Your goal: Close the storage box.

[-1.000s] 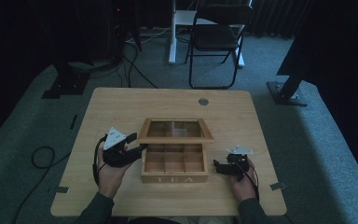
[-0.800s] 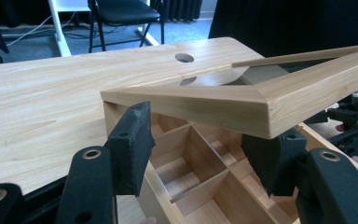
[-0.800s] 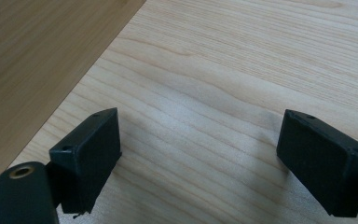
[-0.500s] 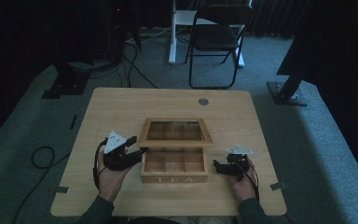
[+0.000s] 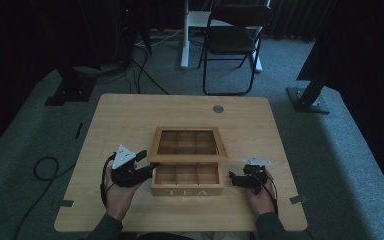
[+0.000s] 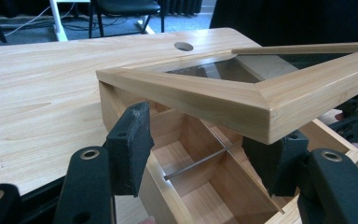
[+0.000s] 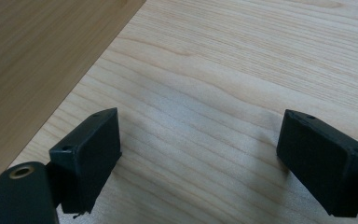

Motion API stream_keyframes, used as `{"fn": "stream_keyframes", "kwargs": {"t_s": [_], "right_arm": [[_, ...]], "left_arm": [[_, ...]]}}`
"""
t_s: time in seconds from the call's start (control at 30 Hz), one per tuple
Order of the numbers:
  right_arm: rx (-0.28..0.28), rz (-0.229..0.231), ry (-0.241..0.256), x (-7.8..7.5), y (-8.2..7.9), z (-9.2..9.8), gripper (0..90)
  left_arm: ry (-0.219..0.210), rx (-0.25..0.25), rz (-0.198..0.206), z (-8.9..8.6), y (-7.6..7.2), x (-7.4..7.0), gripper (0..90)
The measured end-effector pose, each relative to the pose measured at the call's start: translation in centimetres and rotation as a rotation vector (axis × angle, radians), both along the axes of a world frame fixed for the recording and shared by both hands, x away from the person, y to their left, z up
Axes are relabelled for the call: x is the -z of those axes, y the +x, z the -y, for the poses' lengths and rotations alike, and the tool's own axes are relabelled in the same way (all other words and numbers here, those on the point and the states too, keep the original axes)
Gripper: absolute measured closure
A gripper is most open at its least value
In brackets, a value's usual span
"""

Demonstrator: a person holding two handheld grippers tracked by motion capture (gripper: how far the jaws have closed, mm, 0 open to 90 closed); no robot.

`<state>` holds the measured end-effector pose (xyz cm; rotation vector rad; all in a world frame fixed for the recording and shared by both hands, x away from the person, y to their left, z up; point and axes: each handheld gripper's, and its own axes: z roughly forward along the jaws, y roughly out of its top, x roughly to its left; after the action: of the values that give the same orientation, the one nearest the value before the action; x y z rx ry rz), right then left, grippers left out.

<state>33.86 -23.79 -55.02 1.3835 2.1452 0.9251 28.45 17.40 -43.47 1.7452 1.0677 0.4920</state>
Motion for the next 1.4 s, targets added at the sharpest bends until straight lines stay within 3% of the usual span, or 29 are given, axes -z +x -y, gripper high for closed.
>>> {"fn": "stream_keyframes", "kwargs": {"t_s": [0.4, 1.23, 1.4], "right_arm": [[-0.002, -0.001, -0.002, 0.0, 0.0, 0.0, 13.0], [0.000, -0.002, 0.000, 0.0, -0.1, 0.0, 13.1], [-0.003, -0.001, -0.002, 0.0, -0.1, 0.0, 13.1]], "left_arm": [[0.006, -0.009, 0.015, 0.0, -0.4, 0.7, 41.3], [0.040, -0.019, -0.004, 0.2, -1.4, 2.6, 40.2], [0.056, 0.002, -0.011, 0.2, -1.8, 3.0, 40.4]]}}
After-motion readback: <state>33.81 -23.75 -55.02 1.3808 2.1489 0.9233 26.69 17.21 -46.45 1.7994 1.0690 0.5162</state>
